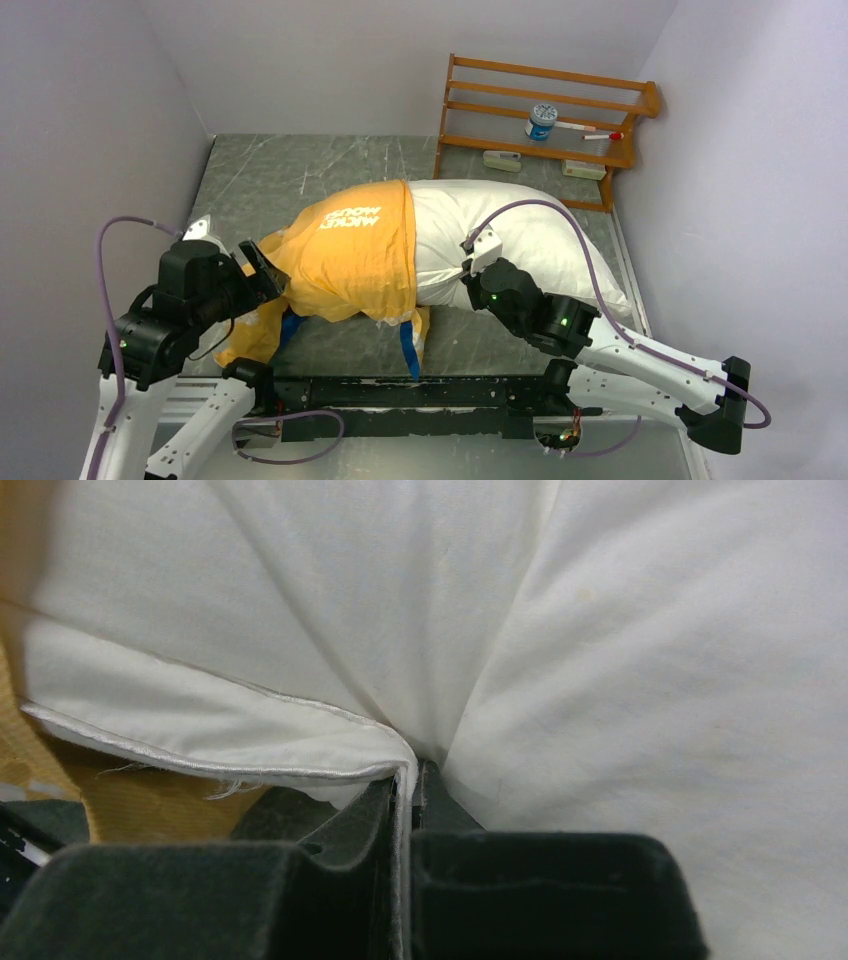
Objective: Remove the pillowcase from the pillow
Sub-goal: Remove the pillow from the pillowcase.
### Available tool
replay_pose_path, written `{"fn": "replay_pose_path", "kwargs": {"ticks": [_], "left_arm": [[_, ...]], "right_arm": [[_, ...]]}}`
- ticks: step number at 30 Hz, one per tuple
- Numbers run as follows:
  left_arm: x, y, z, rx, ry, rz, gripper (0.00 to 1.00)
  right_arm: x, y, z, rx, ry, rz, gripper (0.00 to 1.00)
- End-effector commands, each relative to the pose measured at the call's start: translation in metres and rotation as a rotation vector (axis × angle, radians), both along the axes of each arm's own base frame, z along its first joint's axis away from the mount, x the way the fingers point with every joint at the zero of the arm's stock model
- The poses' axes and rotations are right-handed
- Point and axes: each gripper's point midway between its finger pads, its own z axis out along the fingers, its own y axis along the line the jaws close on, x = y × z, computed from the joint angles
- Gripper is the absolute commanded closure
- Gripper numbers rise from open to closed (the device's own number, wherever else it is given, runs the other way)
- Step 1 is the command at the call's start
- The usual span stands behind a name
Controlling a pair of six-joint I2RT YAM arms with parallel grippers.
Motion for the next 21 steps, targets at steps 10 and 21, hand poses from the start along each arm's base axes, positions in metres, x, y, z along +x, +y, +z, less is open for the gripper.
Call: {"fn": "replay_pose_path", "kwargs": {"ticks": [10, 21], "left_arm": [[0.027, 0.013, 0.029, -0.022, -0.151, 0.136, 0.95], [0.004, 0.083, 0.062, 0.282, -0.183, 0.321, 0.95]], "right_arm": [[0.017, -0.033, 0.004, -0.081, -0.030, -0.170, 0.98], [0.029, -0.052, 0.004, -0.082, 0.029, -0.241, 0.98]]}}
